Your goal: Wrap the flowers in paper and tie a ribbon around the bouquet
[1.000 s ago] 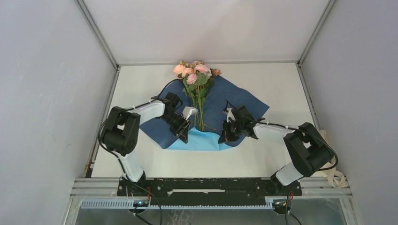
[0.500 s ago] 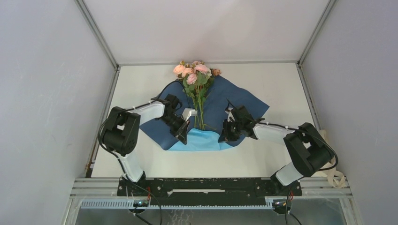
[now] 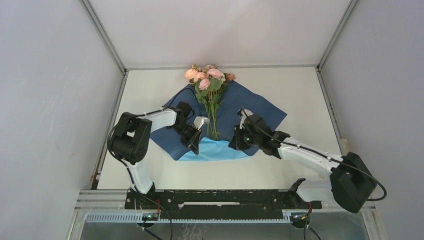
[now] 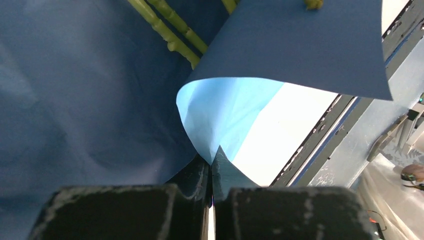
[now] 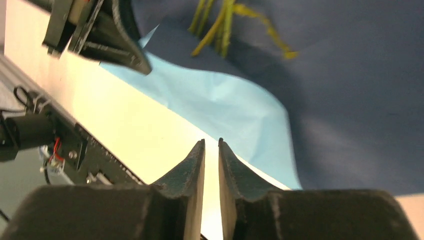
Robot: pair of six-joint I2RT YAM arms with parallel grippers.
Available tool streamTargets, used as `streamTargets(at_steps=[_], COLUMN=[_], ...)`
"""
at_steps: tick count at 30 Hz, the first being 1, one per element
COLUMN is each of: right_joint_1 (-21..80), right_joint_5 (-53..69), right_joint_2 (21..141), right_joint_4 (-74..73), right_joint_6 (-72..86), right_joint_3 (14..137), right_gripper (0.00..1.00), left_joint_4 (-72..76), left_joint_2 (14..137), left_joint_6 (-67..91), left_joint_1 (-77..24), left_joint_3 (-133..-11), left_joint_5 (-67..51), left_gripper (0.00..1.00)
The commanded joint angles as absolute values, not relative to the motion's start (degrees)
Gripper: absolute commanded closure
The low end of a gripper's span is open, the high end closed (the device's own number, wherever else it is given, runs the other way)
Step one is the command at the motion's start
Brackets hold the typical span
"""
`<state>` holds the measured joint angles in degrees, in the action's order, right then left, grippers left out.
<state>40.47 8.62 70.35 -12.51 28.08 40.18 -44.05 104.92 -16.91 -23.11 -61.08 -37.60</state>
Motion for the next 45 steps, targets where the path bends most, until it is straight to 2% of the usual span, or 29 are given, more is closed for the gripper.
streamTargets(at_steps=[1, 9, 14, 18, 21, 24, 31, 34, 39, 45], right_joint_1=[43.40, 41.95, 41.63, 41.63, 41.51, 41.31, 39.57, 38.47, 38.17, 37.31], right_joint_5=[14.35, 11.03, 8.27, 9.01, 9.88, 10.29, 13.79, 16.68, 29.98, 31.12], right_joint_2=[76.81, 87.00, 86.26, 86.02, 86.20, 86.55, 86.30, 85.22, 84.07, 89.26], right_joint_4=[-4.34, -4.89, -6.42, -5.02, -4.26, -3.68, -1.60, -0.77, 8.57, 14.27], right_joint_6=[28.50, 31.96, 33.82, 34.96, 35.58, 36.21, 38.19, 37.56, 34.51, 36.55], right_joint_3=[41.24, 40.47, 39.16, 38.06, 37.59, 37.61, 36.71, 36.23, 37.40, 42.14], right_gripper=[0.79, 0.88, 0.90, 0.90, 0.90, 0.90, 0.90, 0.89, 0.88, 0.88], left_joint_4=[-43.20, -43.31, -43.39, -48.29, -51.65, -51.02, -41.95, -42.26, -40.83, -40.96], left_joint_2=[105.55, 99.57, 91.62, 85.77, 82.52, 83.74, 92.45, 94.64, 94.19, 92.26], left_joint_6=[-15.00, -15.19, -16.76, -20.49, -24.48, -27.34, -27.92, -27.51, -27.55, -26.90], left_joint_1=[-23.12, -23.03, -23.12, -25.82, -32.63, -37.56, -37.32, -36.97, -36.86, -35.30], left_joint_3=[-60.68, -61.53, -62.41, -62.75, -60.08, -57.26, -54.96, -53.98, -50.96, -51.15], left_joint_5=[-36.09, -29.05, -21.71, -21.18, -24.36, -24.65, -13.34, -13.41, -16.51, -18.64], left_gripper=[0.92, 0.65, 0.60, 0.61, 0.68, 0.68, 0.71, 0.71, 0.71, 0.70])
